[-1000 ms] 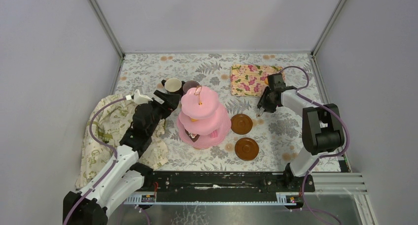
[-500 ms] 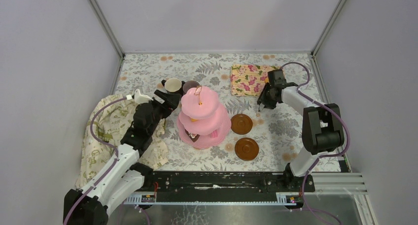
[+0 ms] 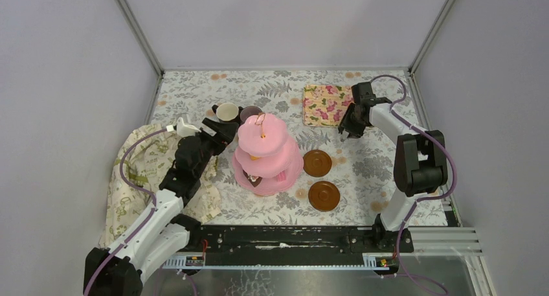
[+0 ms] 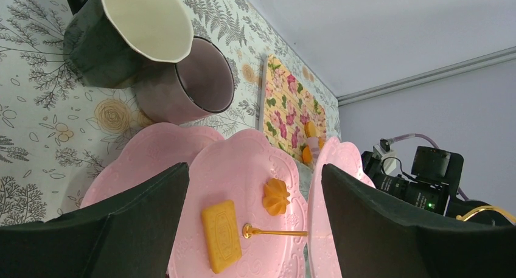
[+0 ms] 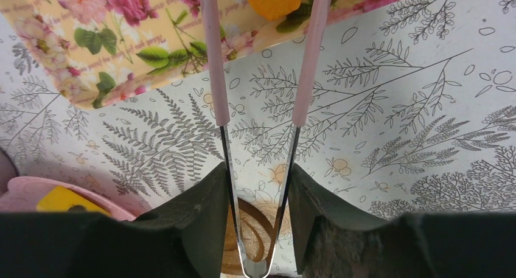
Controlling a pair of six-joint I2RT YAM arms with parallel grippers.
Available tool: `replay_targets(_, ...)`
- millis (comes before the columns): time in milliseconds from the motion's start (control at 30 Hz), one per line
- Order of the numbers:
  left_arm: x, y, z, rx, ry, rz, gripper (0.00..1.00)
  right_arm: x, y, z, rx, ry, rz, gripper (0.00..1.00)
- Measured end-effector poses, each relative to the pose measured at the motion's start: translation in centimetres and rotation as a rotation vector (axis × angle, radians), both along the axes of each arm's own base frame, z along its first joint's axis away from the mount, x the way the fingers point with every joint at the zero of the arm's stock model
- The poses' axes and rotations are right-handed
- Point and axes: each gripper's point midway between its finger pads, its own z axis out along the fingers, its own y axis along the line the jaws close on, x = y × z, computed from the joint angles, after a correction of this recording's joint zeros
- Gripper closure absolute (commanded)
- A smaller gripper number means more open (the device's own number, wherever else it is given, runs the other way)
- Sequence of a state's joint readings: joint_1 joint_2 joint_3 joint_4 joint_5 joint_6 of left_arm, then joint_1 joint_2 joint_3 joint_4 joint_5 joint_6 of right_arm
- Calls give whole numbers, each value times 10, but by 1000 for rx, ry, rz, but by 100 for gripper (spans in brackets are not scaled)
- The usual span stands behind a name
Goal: Serve the afternoon tea
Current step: Pick up the desert from the tray.
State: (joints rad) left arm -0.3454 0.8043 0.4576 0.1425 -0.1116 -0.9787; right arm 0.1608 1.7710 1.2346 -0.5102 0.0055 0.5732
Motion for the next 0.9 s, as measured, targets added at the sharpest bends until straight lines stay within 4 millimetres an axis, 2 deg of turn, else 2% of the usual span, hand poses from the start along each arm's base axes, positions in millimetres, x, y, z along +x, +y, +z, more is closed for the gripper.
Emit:
replay_targets(267, 1, -2, 4, -20, -10, -4, 13, 6, -1, 18, -2, 4, 6, 55)
replay_targets(900, 4, -5, 2, -39, -13, -15, 13, -9, -5, 11, -14, 67, 18, 57)
